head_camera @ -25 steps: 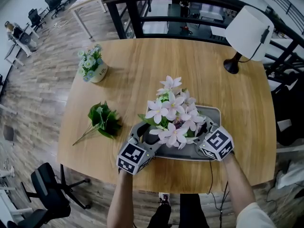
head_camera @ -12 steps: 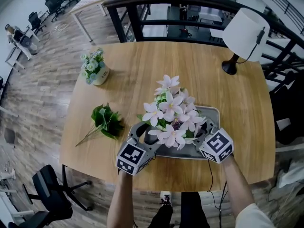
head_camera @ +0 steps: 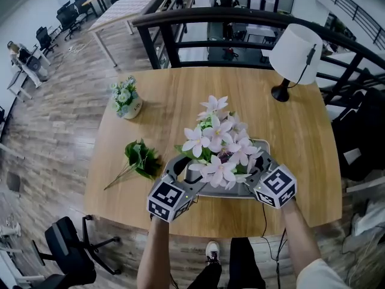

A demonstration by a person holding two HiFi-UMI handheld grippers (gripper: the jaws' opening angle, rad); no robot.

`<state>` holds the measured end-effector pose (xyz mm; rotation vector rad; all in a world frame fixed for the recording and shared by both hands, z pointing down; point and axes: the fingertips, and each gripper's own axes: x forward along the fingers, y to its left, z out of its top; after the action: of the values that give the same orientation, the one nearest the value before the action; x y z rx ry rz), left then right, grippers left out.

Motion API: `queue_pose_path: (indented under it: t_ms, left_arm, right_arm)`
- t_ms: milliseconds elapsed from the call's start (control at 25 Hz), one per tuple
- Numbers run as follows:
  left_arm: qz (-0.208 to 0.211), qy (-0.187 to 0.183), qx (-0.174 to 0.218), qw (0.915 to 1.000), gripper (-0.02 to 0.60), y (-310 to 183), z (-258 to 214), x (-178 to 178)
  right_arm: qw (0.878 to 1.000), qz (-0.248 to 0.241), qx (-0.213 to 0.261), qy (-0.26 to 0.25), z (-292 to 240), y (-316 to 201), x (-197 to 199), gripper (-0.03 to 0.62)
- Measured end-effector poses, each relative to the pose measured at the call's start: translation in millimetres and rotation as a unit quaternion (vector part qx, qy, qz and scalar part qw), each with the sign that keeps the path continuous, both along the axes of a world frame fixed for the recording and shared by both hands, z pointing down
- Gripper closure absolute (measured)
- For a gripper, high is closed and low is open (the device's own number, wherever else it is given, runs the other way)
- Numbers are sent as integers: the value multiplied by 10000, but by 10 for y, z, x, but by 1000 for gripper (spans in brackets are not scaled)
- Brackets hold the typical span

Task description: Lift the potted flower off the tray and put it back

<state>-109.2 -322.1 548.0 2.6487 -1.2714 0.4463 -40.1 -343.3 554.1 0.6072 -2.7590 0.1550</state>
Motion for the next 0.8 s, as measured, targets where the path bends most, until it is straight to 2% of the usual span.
queue_pose_path:
  t_ms: [800]
  left_arm:
    - [238, 41, 351, 9991, 259, 960, -1256, 142]
  right_arm:
    - [9983, 358, 457, -26, -1222, 1006, 147, 358]
